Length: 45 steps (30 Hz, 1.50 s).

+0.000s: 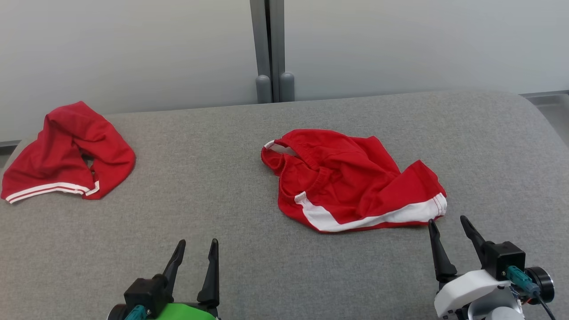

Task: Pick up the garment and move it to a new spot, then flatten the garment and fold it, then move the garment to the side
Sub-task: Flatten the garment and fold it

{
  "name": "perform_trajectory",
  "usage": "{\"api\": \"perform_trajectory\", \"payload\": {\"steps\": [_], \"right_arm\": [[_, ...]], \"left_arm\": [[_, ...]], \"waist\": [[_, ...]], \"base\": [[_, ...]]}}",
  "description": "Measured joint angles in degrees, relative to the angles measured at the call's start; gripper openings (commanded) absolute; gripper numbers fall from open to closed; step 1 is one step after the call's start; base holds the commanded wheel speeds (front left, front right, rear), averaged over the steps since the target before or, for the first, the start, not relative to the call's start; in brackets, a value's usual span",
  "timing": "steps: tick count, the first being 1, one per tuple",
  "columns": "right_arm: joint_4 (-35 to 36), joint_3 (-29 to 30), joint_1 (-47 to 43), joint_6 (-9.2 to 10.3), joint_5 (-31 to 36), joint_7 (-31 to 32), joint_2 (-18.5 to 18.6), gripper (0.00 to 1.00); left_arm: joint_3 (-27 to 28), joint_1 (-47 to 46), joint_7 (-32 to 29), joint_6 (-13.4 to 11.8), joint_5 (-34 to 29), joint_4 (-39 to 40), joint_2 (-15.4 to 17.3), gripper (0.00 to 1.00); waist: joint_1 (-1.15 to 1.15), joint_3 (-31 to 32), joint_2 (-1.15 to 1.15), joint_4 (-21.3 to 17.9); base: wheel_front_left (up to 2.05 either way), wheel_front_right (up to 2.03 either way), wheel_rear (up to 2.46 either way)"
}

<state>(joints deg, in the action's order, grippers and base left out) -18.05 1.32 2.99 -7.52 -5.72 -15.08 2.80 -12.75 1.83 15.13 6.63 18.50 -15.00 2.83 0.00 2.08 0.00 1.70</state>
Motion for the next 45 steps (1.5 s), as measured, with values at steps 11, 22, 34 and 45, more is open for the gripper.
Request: {"api": "perform_trajectory", "payload": {"steps": [11,22,34,45], "right_arm": [[0.4,-1.2,0.1,0.00,-0.1,0.0,0.0,1.00],[1.2,-2.4,1.5,0.00,0.3,0.0,0.0,1.00],[2.3,-4.5,7.1,0.00,1.8,0.0,0.0,1.00],[2.6,-4.6,9.4,0.00,2.2,0.0,0.0,1.00]], "left_arm": [[0.5,0.1,0.0,-0.1,0.2,0.0,0.0,1.00],[-4.9,-6.2,0.0,0.4,-2.1,-4.7,0.2,1.00],[-28.8,-34.7,-10.3,0.8,5.7,-19.7,4.2,1.00],[-40.9,-44.7,-12.0,0.8,13.4,-29.5,6.9,1.00]], "waist": [[0.00,0.1,0.00,0.3],[0.00,-2.0,0.00,-0.6],[0.00,-10.2,0.00,-4.0],[0.00,-16.2,0.00,-8.8]], "base": [[0.00,0.00,0.00],[0.00,0.00,0.00],[0.00,0.00,0.00],[0.00,0.00,0.00]]}}
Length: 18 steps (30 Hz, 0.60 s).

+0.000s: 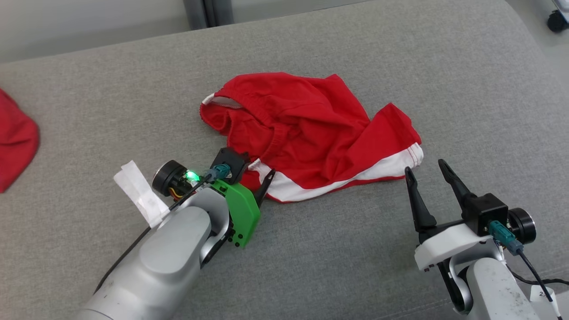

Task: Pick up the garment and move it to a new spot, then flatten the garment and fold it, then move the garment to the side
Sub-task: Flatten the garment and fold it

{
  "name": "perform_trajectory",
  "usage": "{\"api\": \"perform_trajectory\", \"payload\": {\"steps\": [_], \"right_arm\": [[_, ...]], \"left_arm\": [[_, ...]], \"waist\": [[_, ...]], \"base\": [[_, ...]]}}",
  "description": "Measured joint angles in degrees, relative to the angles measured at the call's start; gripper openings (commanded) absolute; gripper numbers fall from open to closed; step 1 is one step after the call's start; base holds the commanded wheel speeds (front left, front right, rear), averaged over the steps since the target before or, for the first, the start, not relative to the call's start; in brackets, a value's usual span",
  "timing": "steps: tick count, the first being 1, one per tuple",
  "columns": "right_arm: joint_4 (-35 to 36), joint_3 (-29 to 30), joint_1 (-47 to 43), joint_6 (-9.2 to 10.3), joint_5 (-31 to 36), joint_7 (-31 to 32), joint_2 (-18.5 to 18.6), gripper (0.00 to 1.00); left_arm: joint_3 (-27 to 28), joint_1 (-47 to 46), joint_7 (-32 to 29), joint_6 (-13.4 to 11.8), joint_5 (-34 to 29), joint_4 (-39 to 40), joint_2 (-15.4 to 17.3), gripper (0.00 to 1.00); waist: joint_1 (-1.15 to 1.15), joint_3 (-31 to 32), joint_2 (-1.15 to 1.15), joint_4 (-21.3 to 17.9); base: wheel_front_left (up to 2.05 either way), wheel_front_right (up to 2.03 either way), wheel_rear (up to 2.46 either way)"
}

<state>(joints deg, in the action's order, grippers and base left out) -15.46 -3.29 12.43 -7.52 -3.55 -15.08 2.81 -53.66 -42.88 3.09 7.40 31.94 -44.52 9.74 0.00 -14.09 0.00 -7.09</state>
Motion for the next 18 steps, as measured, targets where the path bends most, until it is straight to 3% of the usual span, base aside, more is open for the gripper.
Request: {"api": "perform_trajectory", "payload": {"steps": [3,4,5,6,7,8,9,18], "right_arm": [[0.0,0.1,0.0,0.00,0.0,0.0,0.0,1.00],[0.1,0.2,0.0,0.00,0.0,0.0,0.0,1.00],[0.1,0.4,0.0,0.00,0.0,0.0,0.0,1.00],[0.2,0.5,0.0,0.00,0.1,0.0,0.0,1.00],[0.2,0.8,0.0,0.00,0.1,0.0,0.0,1.00],[0.2,1.1,0.1,0.00,0.3,0.0,0.0,1.00],[0.3,1.3,0.1,0.00,0.5,0.0,0.0,1.00],[-1.2,2.4,2.5,0.00,5.7,0.0,0.0,1.00]], "left_arm": [[-2.3,-1.3,0.1,0.0,1.7,-1.2,0.5,1.00],[-3.0,-1.6,0.3,0.0,2.4,-1.6,0.6,0.89],[-3.7,-2.0,0.5,0.0,3.1,-1.9,0.6,0.58],[-4.2,-2.3,0.5,0.0,3.5,-2.0,0.7,0.44],[-4.8,-2.7,0.6,0.0,3.9,-2.2,0.7,0.21],[-5.4,-2.9,0.8,0.0,4.3,-2.3,0.7,0.06],[-5.9,-3.1,1.1,0.0,4.7,-2.4,0.8,0.00],[-7.2,-3.7,6.8,0.0,7.2,-2.8,1.7,0.00]], "waist": [[0.00,-1.0,0.00,-0.9],[0.00,-1.2,0.00,-1.1],[0.00,-1.4,0.00,-1.3],[0.00,-1.6,0.00,-1.4],[0.00,-1.7,0.00,-1.4],[0.00,-1.8,0.00,-1.4],[0.00,-1.8,0.00,-1.3],[0.00,-1.8,0.00,0.0]], "base": [[0.00,0.00,0.00],[0.00,0.00,0.00],[0.00,0.00,0.00],[0.00,0.00,0.00],[0.00,0.00,0.00],[0.00,0.00,0.00],[0.00,0.00,0.00],[0.00,0.00,0.00]]}}
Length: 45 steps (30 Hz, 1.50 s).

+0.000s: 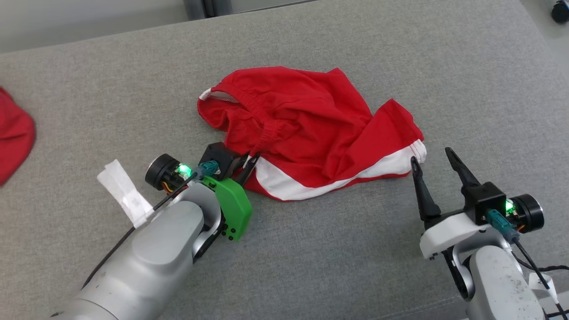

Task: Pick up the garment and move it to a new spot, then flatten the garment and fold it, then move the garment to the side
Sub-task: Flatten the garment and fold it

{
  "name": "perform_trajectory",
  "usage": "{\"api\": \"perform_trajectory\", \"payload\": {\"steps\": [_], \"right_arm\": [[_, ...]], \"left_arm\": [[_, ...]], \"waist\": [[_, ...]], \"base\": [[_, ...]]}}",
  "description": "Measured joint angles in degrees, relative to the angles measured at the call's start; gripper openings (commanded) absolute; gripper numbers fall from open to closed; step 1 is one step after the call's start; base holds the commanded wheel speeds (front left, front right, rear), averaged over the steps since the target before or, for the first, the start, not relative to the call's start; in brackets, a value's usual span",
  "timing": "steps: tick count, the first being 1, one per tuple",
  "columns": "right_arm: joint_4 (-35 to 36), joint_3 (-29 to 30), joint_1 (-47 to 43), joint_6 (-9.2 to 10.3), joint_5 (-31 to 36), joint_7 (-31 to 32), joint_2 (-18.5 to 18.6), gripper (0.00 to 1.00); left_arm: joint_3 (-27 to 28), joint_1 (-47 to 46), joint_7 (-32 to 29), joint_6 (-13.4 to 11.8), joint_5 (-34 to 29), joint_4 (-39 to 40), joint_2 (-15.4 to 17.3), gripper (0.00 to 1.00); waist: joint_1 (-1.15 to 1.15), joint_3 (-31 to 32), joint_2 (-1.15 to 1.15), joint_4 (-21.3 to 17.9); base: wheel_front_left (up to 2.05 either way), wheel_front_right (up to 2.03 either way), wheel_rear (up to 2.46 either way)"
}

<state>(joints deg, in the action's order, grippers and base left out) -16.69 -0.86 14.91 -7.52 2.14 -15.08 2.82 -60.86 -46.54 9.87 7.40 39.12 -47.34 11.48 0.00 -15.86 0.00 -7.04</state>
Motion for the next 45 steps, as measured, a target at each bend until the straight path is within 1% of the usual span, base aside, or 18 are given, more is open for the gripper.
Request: {"api": "perform_trajectory", "payload": {"steps": [2,6,9,13,17,22,29,32,38,45], "right_arm": [[-1.8,-0.6,1.0,0.00,0.9,0.0,0.6,1.00],[-5.3,-1.7,3.1,0.00,1.5,0.0,3.2,1.00],[-6.5,-2.9,4.5,0.00,1.5,0.0,4.4,1.00],[-7.9,-5.6,4.8,0.00,0.4,0.0,5.7,1.00],[-9.3,-7.6,4.7,0.00,-1.4,0.0,6.1,1.00],[-10.4,-7.0,4.4,0.00,-2.1,0.0,6.5,1.00],[-14.6,-8.6,5.3,0.00,-5.4,0.0,5.6,1.00],[-15.6,-10.4,6.4,0.00,-8.0,0.0,5.8,1.00],[-16.2,-16.0,7.7,0.00,-11.6,0.0,7.7,1.00],[-15.5,-20.8,8.3,0.00,-13.6,0.0,10.2,1.00]], "left_arm": [[0.5,0.0,1.3,-0.1,0.2,-0.1,0.1,0.00],[1.8,0.7,3.3,-1.2,0.7,0.3,0.0,0.00],[2.6,2.0,4.2,-1.8,1.1,0.7,0.0,0.00],[3.2,3.1,4.7,-2.0,1.2,1.4,0.1,0.00],[3.5,4.3,4.8,-2.3,1.2,1.7,0.1,0.00],[4.0,5.1,4.9,-2.5,1.3,2.4,0.1,0.00],[5.1,5.9,5.1,-2.9,1.1,3.7,0.7,0.00],[5.2,6.1,5.1,-3.0,0.7,4.1,0.9,0.00],[5.7,6.2,5.1,-3.3,0.5,4.7,1.2,0.00],[6.1,6.4,5.1,-3.3,0.2,5.0,1.2,0.00]], "waist": [[0.00,0.0,0.00,0.4],[0.00,0.1,0.00,1.5],[0.00,0.1,0.00,2.2],[0.00,0.3,0.00,3.1],[0.00,0.9,0.00,3.6],[0.00,1.3,0.00,3.6],[0.00,1.2,0.00,3.3],[0.00,1.1,0.00,3.3],[0.00,0.9,0.00,3.4],[0.00,1.0,0.00,3.6]], "base": [[0.00,0.00,0.00],[0.00,0.00,0.00],[0.00,0.00,0.00],[0.00,0.00,0.00],[0.00,0.00,0.00],[0.00,0.00,0.00],[0.00,0.00,0.00],[0.00,0.00,0.00],[0.00,0.00,0.00],[0.00,0.00,0.00]]}}
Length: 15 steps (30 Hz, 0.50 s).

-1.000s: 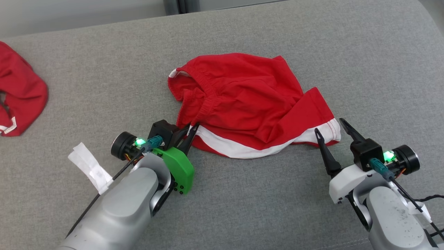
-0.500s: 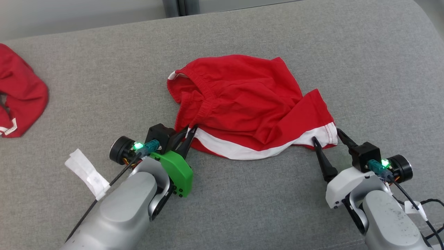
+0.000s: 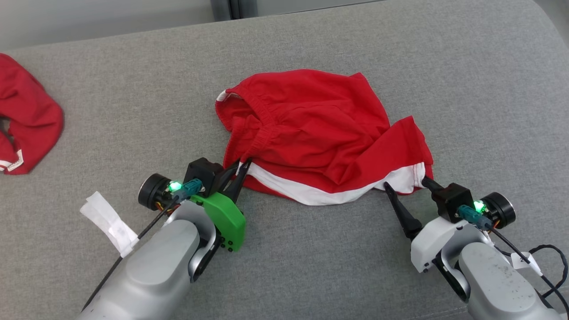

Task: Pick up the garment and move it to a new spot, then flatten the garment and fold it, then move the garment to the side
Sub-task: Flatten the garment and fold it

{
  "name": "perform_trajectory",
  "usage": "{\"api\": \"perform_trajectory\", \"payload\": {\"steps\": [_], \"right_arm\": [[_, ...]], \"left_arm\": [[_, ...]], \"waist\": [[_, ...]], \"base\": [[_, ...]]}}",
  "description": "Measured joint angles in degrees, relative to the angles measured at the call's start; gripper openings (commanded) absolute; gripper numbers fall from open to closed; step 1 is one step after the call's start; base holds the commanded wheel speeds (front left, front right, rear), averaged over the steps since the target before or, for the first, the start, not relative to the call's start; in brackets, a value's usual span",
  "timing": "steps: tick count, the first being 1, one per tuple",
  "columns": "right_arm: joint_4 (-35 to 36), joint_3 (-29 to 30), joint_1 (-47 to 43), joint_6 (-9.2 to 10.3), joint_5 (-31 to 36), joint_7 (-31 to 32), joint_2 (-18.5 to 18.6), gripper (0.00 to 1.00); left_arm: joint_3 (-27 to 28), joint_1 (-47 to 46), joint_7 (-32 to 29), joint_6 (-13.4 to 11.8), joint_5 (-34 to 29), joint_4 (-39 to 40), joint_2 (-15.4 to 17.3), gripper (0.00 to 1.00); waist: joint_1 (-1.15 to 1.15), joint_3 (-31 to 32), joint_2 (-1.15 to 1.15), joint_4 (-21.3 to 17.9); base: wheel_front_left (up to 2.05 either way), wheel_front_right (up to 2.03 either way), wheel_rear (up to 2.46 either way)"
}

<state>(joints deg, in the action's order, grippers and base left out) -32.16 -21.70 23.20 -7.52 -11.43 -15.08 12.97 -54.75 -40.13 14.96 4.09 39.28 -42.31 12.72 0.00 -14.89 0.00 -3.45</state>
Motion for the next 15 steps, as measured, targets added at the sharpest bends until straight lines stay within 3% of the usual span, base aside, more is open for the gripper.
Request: {"api": "perform_trajectory", "payload": {"steps": [6,7,9,11,13,15], "right_arm": [[0.7,-1.7,-0.5,0.00,-1.2,0.0,0.6,1.00],[0.8,-1.7,-0.5,0.00,-1.3,0.0,0.6,0.96],[0.8,-1.5,-0.4,0.00,-1.7,0.0,0.6,0.55],[0.6,-1.1,-0.1,0.00,-1.7,0.2,0.6,0.33],[0.1,-0.6,0.5,0.00,-1.7,0.2,0.6,0.00],[-0.3,-0.3,1.1,0.00,-1.7,0.2,0.6,0.00]], "left_arm": [[0.6,0.3,0.0,0.0,-0.1,0.4,0.0,0.00],[0.7,0.3,0.1,0.0,-0.1,0.5,0.1,0.00],[0.9,0.4,0.1,0.0,-0.3,0.7,0.2,0.00],[1.2,0.5,0.1,-0.1,-0.5,1.1,0.3,0.00],[1.7,0.5,0.1,-0.1,-0.6,1.6,0.3,0.00],[2.3,0.7,0.1,-0.1,-0.6,2.1,0.4,0.00]], "waist": [[0.00,0.1,0.00,0.2],[0.00,0.1,0.00,0.2],[0.00,0.1,0.00,0.1],[0.00,0.0,0.00,0.1],[0.00,0.0,0.00,0.1],[0.00,0.1,0.00,0.3]], "base": [[0.00,0.00,0.00],[0.00,0.00,0.00],[0.00,0.00,0.00],[0.00,0.00,0.00],[0.00,0.00,0.00],[0.00,0.00,0.00]]}}
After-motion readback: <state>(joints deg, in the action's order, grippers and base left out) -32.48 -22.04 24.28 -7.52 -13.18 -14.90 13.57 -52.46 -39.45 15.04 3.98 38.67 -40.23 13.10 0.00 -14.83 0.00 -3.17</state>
